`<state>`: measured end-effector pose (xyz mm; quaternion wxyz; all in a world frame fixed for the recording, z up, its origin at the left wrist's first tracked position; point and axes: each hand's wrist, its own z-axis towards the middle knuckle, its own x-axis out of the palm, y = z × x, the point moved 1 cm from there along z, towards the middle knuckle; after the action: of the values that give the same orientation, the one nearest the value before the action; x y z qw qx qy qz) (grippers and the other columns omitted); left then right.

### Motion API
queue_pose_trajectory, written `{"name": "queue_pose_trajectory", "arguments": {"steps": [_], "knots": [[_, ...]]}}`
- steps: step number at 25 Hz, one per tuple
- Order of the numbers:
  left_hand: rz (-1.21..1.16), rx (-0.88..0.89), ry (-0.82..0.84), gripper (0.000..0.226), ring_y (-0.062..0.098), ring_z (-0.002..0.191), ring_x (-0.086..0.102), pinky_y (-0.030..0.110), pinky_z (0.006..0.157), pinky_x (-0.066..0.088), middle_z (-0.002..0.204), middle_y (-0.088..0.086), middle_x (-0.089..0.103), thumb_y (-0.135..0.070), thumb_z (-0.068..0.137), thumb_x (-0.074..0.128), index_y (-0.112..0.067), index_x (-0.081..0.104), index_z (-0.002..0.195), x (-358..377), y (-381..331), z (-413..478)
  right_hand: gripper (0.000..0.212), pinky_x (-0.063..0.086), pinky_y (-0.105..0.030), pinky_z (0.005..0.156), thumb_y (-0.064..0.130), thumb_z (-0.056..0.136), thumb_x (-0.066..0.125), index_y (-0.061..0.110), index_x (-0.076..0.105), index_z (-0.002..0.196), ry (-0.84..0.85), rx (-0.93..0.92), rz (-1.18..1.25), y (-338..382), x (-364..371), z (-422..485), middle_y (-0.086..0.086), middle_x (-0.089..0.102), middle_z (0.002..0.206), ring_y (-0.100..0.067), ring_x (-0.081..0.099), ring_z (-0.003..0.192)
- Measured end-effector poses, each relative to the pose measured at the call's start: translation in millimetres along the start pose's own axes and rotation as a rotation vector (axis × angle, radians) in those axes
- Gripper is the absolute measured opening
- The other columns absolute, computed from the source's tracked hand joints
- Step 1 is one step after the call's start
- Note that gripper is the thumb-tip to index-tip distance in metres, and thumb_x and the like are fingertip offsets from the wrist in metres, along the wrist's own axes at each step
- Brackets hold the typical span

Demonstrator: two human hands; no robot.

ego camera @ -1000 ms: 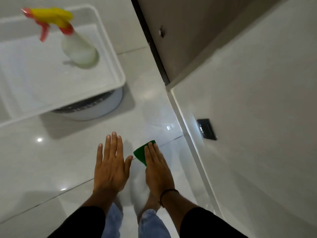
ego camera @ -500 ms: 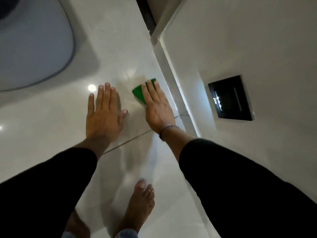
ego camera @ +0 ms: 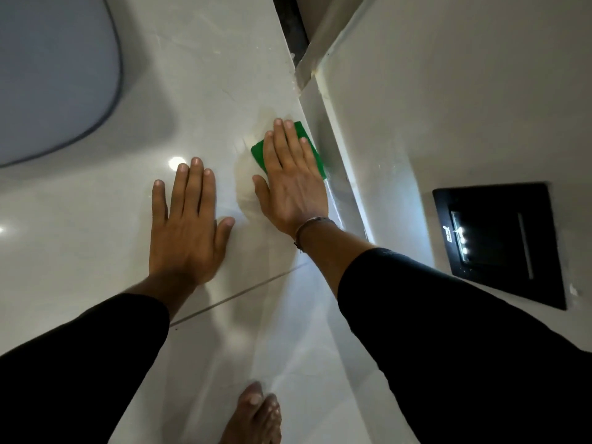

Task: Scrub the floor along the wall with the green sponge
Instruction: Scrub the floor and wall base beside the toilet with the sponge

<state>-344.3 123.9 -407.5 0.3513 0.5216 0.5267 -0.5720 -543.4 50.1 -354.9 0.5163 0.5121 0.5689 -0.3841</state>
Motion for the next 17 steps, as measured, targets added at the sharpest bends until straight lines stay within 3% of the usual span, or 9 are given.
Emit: {"name": "queue_pose_trajectory", "arguments": {"steps": [3,7,10,15,17], "knots": [[0.0,0.012,-0.026,0.083,0.039,0.173,0.008,0.061,0.139,0.006,0.186,0.021,0.011,-0.056,0.112,0.025,-0.005,0.012,0.176,3.4,2.9,-1.0,0.062,0.009,-0.044,0.129,0.011,0.104,0.042,0.004,0.018,0.161,-0.001,0.026,0.036,-4.8,13.1,4.8,-0.016,0.015,0.171,-0.03,0.007,0.159],[0.002,0.019,-0.055,0.083,0.038,0.174,0.009,0.06,0.139,0.005,0.186,0.022,0.012,-0.054,0.111,0.027,-0.005,0.014,0.176,6.6,4.8,-1.7,0.064,0.013,-0.046,0.129,-0.002,0.097,0.037,0.002,0.023,0.159,-0.093,0.14,0.075,-7.8,20.9,10.5,-0.019,0.022,0.169,-0.032,0.015,0.158],[-0.003,0.026,-0.057,0.082,0.038,0.173,0.01,0.061,0.138,0.006,0.186,0.022,0.012,-0.054,0.11,0.026,-0.005,0.014,0.176,4.1,3.9,-1.8,0.069,0.013,-0.046,0.129,-0.002,0.089,0.028,0.002,0.024,0.158,-0.127,0.162,0.108,-6.7,20.8,10.6,-0.02,0.024,0.168,-0.033,0.017,0.157],[0.009,0.023,-0.043,0.082,0.042,0.172,0.013,0.062,0.137,0.006,0.185,0.023,0.013,-0.052,0.109,0.027,-0.004,0.013,0.175,0.0,2.2,-1.9,0.07,0.011,-0.043,0.129,-0.004,0.091,0.042,0.003,0.024,0.158,-0.129,0.209,0.176,-8.9,23.9,-6.2,-0.018,0.025,0.168,-0.031,0.016,0.158],[0.003,0.023,-0.038,0.083,0.043,0.172,0.013,0.063,0.137,0.006,0.185,0.023,0.013,-0.049,0.109,0.031,-0.003,0.013,0.175,-1.3,0.7,-1.8,0.067,0.012,-0.044,0.129,-0.003,0.091,0.032,0.003,0.025,0.158,-0.12,0.228,0.214,-9.8,24.5,-27.9,-0.018,0.026,0.167,-0.031,0.017,0.157]]}}
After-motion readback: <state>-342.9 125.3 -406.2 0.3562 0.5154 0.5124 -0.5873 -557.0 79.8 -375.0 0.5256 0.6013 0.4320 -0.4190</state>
